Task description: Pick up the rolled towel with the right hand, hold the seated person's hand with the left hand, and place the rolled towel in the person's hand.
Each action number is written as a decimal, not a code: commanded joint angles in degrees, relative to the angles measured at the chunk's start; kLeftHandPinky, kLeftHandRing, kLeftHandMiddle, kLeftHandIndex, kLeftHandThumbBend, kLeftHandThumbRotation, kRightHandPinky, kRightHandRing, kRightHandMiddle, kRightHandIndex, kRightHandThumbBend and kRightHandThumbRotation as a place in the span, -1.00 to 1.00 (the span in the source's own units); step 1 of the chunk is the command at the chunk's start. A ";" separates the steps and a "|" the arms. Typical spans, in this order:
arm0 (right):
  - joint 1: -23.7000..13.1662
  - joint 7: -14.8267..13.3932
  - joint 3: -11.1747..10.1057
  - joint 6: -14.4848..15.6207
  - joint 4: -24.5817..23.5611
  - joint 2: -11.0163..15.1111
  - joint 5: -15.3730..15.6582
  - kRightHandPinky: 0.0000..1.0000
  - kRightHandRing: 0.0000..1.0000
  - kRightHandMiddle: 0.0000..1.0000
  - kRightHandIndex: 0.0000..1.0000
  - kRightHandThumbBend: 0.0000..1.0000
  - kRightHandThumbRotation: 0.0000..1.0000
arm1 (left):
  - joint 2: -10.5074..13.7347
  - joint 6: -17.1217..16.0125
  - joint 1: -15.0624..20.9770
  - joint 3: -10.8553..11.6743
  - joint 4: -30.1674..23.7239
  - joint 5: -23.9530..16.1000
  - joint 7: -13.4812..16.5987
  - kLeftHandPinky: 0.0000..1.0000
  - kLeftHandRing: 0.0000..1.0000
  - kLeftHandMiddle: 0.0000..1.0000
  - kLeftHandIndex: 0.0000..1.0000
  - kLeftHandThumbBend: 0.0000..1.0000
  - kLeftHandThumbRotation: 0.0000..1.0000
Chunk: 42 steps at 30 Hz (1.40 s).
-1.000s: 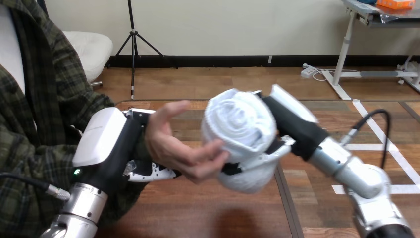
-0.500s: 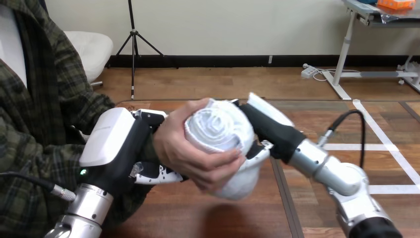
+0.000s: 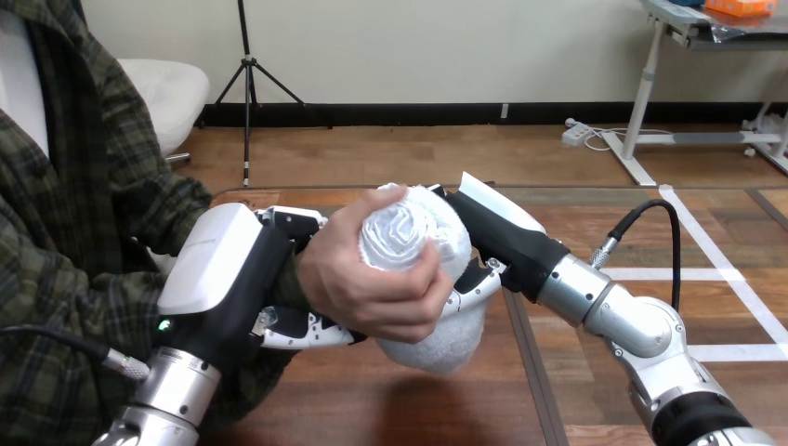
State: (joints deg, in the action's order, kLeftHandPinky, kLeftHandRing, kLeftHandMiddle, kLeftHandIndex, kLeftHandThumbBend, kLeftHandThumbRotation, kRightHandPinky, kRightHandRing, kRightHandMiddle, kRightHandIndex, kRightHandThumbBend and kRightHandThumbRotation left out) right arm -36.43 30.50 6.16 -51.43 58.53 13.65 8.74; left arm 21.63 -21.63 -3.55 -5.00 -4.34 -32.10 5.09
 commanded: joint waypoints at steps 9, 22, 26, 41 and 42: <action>-11.68 0.39 2.09 -4.50 3.41 -6.59 0.05 -0.85 -0.77 -0.66 -0.61 0.46 -1.00 | -3.63 -3.32 1.35 -2.69 -6.83 3.79 -0.58 -0.63 -0.54 -0.38 -0.36 0.87 -1.00; -11.56 0.15 2.42 -5.45 2.95 -8.12 -0.25 -0.86 -0.78 -0.67 -0.64 0.42 -1.00 | -4.16 -3.21 0.67 -2.45 -7.70 3.92 -0.96 -0.63 -0.55 -0.39 -0.37 0.88 -1.00; -11.53 0.29 2.40 -5.82 2.76 -8.36 -0.54 -0.86 -0.78 -0.67 -0.64 0.41 -1.00 | -4.17 -3.16 0.46 -2.34 -7.79 3.89 -1.00 -0.63 -0.55 -0.39 -0.37 0.88 -1.00; -11.31 0.74 2.29 -5.81 1.92 -8.19 -1.33 -0.86 -0.78 -0.66 -0.61 0.43 -1.00 | -4.26 -3.21 0.32 -2.06 -7.05 4.08 -0.87 -0.62 -0.54 -0.39 -0.37 0.85 -1.00; -11.28 0.51 2.30 -5.79 1.82 -8.10 -1.17 -0.86 -0.78 -0.66 -0.61 0.43 -1.00 | -4.27 -3.12 0.32 -2.03 -7.02 4.11 -0.92 -0.62 -0.54 -0.39 -0.37 0.85 -1.00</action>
State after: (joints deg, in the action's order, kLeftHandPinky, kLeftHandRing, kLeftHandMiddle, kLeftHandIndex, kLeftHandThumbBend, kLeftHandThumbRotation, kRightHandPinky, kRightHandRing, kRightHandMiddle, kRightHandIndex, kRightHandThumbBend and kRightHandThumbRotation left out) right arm -39.19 30.52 6.75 -53.33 63.20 12.02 8.82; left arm 19.64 -21.74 -5.88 -4.75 -8.30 -30.70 4.27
